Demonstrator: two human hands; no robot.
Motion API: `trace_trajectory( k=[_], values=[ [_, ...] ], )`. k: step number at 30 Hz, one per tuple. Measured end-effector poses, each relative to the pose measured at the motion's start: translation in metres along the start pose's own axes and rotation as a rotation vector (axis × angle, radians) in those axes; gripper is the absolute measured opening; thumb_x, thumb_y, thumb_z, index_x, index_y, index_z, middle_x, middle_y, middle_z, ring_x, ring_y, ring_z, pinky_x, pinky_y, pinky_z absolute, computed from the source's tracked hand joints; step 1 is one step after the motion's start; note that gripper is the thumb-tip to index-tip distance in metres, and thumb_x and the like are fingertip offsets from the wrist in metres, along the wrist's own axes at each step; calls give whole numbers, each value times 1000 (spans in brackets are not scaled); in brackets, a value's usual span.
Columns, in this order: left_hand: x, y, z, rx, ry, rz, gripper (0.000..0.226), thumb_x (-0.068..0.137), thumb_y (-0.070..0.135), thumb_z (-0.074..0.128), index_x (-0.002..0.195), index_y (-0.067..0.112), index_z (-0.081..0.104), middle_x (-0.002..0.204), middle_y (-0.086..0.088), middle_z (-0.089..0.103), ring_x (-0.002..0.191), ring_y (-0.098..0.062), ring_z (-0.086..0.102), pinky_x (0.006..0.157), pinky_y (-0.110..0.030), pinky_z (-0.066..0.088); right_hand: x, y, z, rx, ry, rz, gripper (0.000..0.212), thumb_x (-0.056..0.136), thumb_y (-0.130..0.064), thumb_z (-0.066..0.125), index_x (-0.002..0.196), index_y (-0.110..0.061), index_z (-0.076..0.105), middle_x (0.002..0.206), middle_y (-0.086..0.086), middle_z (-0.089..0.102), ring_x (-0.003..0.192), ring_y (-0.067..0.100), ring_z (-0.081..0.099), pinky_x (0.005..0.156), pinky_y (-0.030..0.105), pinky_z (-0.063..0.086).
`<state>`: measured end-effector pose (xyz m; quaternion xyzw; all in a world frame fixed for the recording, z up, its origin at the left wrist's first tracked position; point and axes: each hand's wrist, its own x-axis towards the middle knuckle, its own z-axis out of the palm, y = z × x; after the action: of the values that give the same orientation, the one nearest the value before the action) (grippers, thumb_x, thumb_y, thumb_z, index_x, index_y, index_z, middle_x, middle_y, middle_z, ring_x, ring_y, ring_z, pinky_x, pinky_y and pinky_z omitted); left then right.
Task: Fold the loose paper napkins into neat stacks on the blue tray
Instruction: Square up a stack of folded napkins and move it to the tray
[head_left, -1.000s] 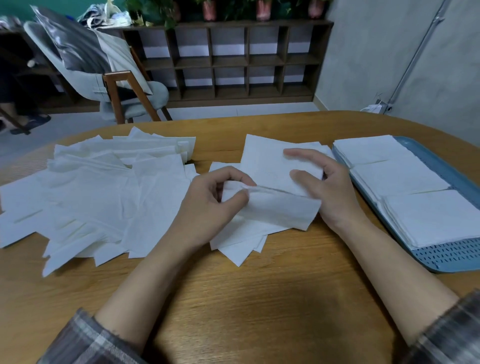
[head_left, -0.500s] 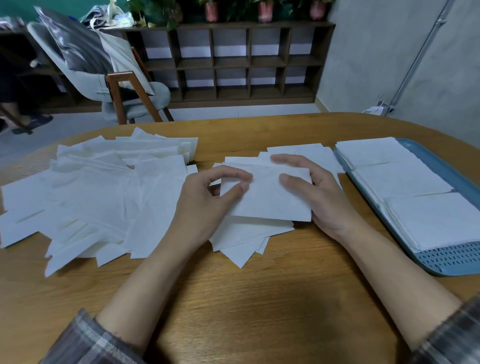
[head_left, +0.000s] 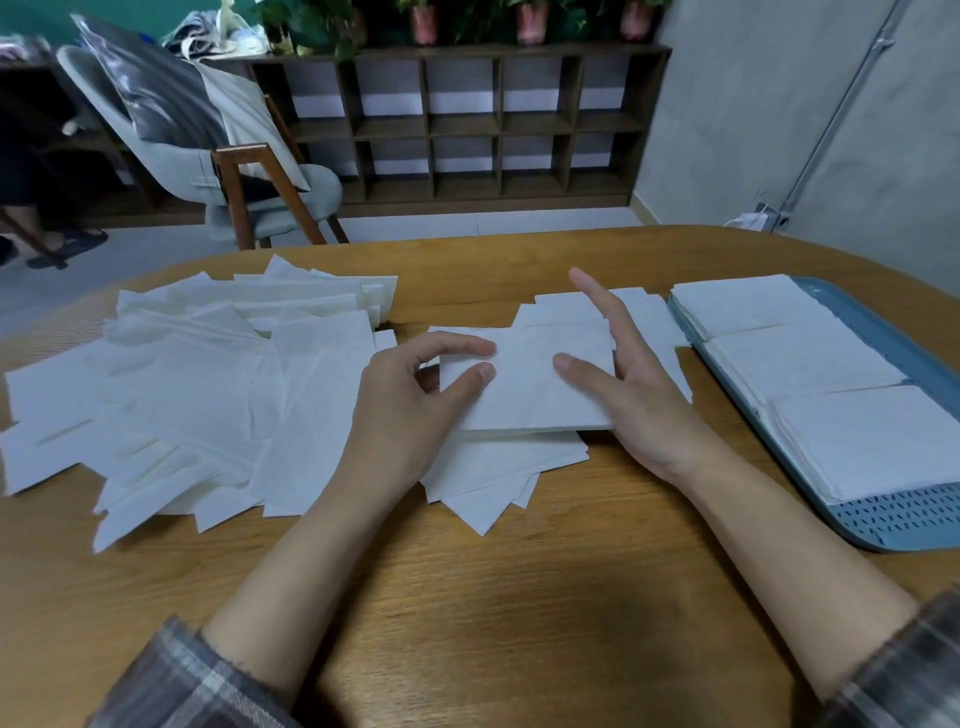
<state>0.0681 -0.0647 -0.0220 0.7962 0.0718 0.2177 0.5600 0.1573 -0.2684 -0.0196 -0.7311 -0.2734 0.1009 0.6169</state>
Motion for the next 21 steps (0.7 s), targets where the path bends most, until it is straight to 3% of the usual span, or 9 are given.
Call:
trace_trajectory(
  k=[2,4,6,8,10,14,16,19,21],
  values=[
    [0,-2,1,122,69,53,21,93,20,80,109,33,78,112,20,72,100,-2,66,77,-14,50,0,-1,0,29,14,3,70,102,-29,69,153,-62,34,165,-34,26,153,-8,19,130,38,22],
    [1,-2,-1,147,134,42,32,93,19,80,120,33,72,120,18,66,107,1,62,80,-13,49,1,-1,-1,189,8,6,73,96,-29,74,150,-63,39,167,-24,29,154,14,36,124,53,36],
    [4,0,-4,-8,124,-33,40,93,19,79,129,32,66,123,12,65,107,-1,65,83,-14,53,1,-4,-2,404,-12,42,75,95,-20,75,150,-60,41,164,-4,41,136,22,60,104,45,56],
    [3,7,-4,-218,28,-124,43,95,30,79,135,35,63,120,7,68,104,-3,70,84,-19,55,-1,-7,-3,496,-29,63,76,97,-13,68,152,-56,40,149,8,59,122,25,70,88,36,61],
    [0,10,-1,-296,-62,-170,50,91,46,77,138,41,59,124,6,70,110,-8,71,91,-30,57,-1,-6,-3,513,-36,58,75,98,-9,63,152,-55,39,138,9,67,119,27,71,85,36,62],
    [-1,11,1,-294,-112,-171,61,88,58,78,141,42,55,126,7,73,116,-13,71,103,-43,55,1,-3,-5,550,-58,91,72,98,-10,62,150,-55,42,131,6,72,120,29,70,92,42,62],
    [0,9,0,-363,-160,-203,61,85,59,78,140,45,55,124,4,75,117,-20,72,107,-51,54,0,-3,-4,503,-57,88,70,100,-13,65,150,-56,41,141,5,66,128,29,66,100,46,58],
    [-1,9,1,-238,-171,-178,61,88,50,82,139,56,50,119,12,74,110,-8,71,99,-38,59,2,5,-1,100,-11,-8,69,102,-26,68,151,-60,34,164,-20,36,151,14,40,122,52,39],
    [-4,7,2,-120,-156,-116,64,93,37,79,144,54,44,126,14,69,110,-1,68,96,-31,59,2,5,0,77,-34,-8,70,100,-32,71,150,-62,33,164,-21,34,151,12,38,123,53,37]
  ],
)
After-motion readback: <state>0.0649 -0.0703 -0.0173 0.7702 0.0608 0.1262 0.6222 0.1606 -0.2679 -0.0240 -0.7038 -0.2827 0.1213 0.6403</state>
